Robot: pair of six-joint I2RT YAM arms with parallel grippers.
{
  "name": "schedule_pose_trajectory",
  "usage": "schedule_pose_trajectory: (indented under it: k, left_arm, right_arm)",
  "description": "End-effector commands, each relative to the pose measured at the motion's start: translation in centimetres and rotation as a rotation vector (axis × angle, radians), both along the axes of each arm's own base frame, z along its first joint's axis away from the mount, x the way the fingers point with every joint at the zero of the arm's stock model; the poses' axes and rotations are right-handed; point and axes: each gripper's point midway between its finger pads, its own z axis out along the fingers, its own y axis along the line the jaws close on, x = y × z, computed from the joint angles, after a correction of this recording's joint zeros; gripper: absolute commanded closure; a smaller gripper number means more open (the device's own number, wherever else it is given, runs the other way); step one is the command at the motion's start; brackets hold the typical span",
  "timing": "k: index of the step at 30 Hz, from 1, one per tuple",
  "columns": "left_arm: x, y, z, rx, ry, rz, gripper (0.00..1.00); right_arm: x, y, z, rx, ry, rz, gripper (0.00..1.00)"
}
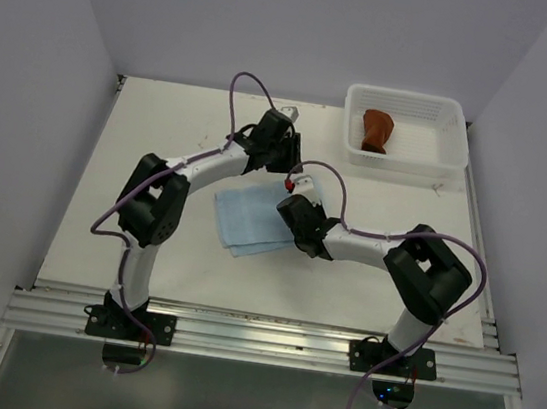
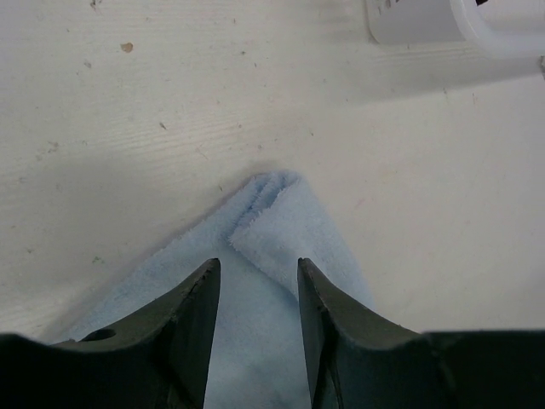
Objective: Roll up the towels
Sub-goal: Roll the towel
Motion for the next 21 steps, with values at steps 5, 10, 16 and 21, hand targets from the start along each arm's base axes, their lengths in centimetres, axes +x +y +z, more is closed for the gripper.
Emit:
schedule_pose_trajectory:
  k: [5, 10, 16, 21]
  left_arm:
    - [0.8, -2.3, -0.4, -0.054, 0.019, -0.038, 0.52]
    - [0.4, -3.2, -1.1, -0.046, 0.032, -0.054, 0.51]
    - [0.1, -4.3, -0.8, -0.054, 0.035, -0.072, 0.5]
    - [0.2, -4.8, -1.6, -0.025, 0.054, -0.073, 0.5]
  right_arm:
    - [0.7, 0.3, 0.9, 0.013, -0.041, -0.02, 1.0]
    - [0.8, 0.4, 0.8, 0.014, -0.039, -0.017, 1.0]
    - [0.7, 0.6, 0.4, 0.024, -0.026, -0.015, 1.0]
    - [0.5, 0.7, 0.2, 0.031, -0.021, -0.012, 1.0]
